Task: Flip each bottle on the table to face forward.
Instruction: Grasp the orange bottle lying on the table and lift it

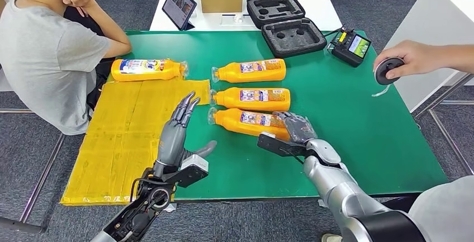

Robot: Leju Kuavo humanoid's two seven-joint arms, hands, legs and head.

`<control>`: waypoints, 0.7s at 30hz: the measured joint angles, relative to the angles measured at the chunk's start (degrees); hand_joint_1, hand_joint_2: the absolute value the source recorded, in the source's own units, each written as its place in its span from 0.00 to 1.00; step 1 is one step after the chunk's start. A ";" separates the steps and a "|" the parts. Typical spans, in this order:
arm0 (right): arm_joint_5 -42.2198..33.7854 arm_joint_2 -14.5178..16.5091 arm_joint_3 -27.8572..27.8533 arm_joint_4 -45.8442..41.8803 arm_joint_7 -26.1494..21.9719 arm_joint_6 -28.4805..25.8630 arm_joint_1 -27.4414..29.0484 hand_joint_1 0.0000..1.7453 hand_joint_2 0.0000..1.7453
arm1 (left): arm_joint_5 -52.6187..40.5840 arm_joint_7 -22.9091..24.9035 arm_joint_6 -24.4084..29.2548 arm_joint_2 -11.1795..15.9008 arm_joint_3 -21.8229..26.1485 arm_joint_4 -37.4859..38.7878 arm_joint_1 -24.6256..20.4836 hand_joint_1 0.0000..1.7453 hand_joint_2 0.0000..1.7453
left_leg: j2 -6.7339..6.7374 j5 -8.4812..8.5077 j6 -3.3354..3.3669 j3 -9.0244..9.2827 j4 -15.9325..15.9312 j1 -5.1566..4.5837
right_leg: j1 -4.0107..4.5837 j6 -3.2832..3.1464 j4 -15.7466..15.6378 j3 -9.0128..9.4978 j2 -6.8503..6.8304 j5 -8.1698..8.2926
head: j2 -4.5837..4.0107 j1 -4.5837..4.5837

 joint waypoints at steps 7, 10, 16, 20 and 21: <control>-6.38 0.02 -4.00 0.24 -5.55 1.91 1.34 1.00 1.00 | 3.26 -2.83 1.54 -0.45 0.37 0.12 0.10 0.00 1.00 | 0.02 -0.01 0.00 -0.03 0.00 0.00 | 0.01 0.00 0.00 -0.02 0.01 0.00 | 0.00 -0.01; -2.78 0.05 -3.74 0.26 -1.69 1.65 1.23 0.56 1.00 | 3.98 -2.94 1.56 -0.56 0.65 0.26 0.08 0.00 1.00 | 0.03 -0.02 -0.01 0.06 -0.01 0.01 | 0.02 0.00 0.00 0.03 0.04 -0.01 | 0.00 -0.01; 2.56 0.22 -1.32 0.57 5.41 1.04 1.05 0.00 1.00 | 4.13 -2.96 1.59 -0.59 0.70 0.90 0.24 0.00 1.00 | 0.02 -0.01 0.04 0.36 -0.05 0.02 | 0.01 -0.02 -0.03 0.34 0.04 -0.02 | 0.00 0.01; 3.77 0.36 0.01 0.78 7.08 0.43 1.11 0.00 1.00 | 3.71 -2.65 1.61 -0.59 0.72 0.90 0.52 0.00 1.00 | 0.03 0.07 0.10 0.36 -0.04 0.00 | -0.01 -0.02 -0.02 0.36 0.04 0.14 | 0.00 0.01; 4.04 0.39 0.31 0.79 7.38 0.31 1.08 0.00 1.00 | 3.57 -2.51 1.61 -0.59 0.72 0.90 0.56 0.00 1.00 | 0.03 0.07 0.10 0.37 -0.03 0.00 | -0.01 -0.03 -0.02 0.36 0.05 0.17 | 0.00 0.01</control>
